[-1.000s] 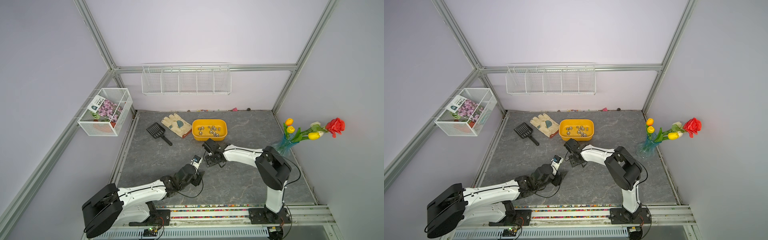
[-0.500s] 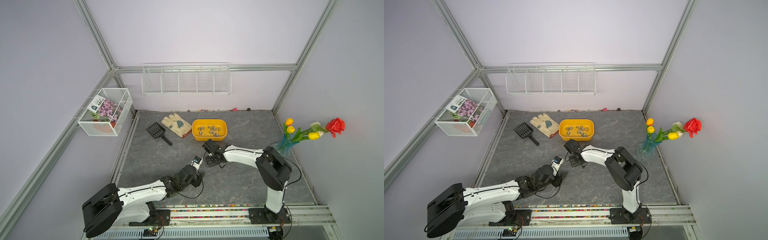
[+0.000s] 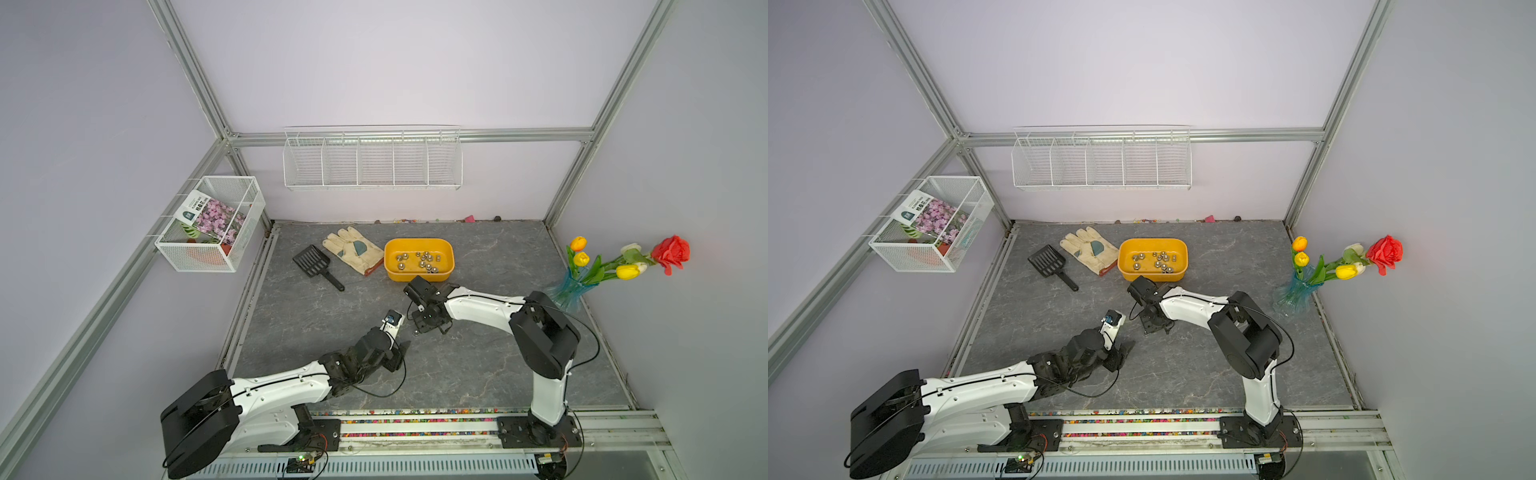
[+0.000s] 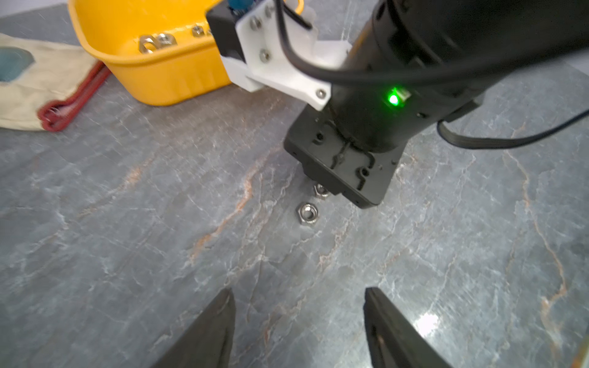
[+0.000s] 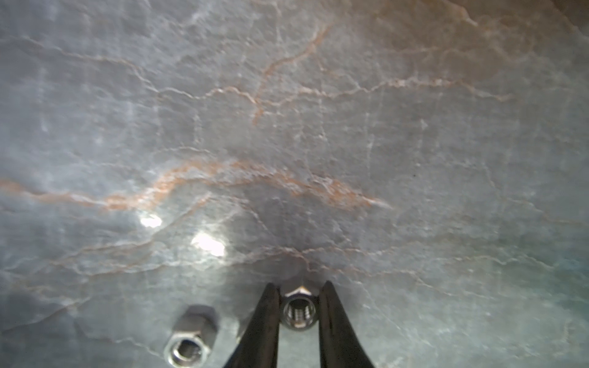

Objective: Put the nuts on the desktop into the storage box
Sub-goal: Pick up the nut from the center of the board.

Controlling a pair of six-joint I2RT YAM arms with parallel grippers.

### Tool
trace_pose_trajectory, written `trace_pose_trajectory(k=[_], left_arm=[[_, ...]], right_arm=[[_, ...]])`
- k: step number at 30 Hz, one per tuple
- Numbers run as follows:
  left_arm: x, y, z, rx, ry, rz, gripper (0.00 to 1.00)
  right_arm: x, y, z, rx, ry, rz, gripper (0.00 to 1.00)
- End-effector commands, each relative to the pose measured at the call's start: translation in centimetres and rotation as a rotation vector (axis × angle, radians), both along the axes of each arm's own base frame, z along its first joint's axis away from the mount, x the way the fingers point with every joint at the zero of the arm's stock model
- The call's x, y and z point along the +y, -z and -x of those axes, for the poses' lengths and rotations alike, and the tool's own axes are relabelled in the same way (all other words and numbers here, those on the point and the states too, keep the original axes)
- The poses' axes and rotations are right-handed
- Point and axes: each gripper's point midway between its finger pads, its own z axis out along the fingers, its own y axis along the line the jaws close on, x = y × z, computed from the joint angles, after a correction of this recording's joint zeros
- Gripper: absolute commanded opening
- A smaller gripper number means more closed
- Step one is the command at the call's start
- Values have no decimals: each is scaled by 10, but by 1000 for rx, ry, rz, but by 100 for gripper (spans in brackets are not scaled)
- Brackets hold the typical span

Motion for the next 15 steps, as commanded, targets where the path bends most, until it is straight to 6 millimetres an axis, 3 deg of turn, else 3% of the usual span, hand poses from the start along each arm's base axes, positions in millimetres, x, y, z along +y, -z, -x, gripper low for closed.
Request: trace_pose_trajectory(k=[1, 10, 15], left_arm=[[-2, -18, -11, -78, -31, 2, 67], [-12, -38, -37, -139, -14, 21, 67], [-11, -48, -58, -168, -17, 33, 67]], right_arm=[[-10, -13, -9, -5, -8, 41, 19], [-11, -67, -57, -96, 13, -15, 20], [-11, -86, -91, -129, 38, -38, 20]])
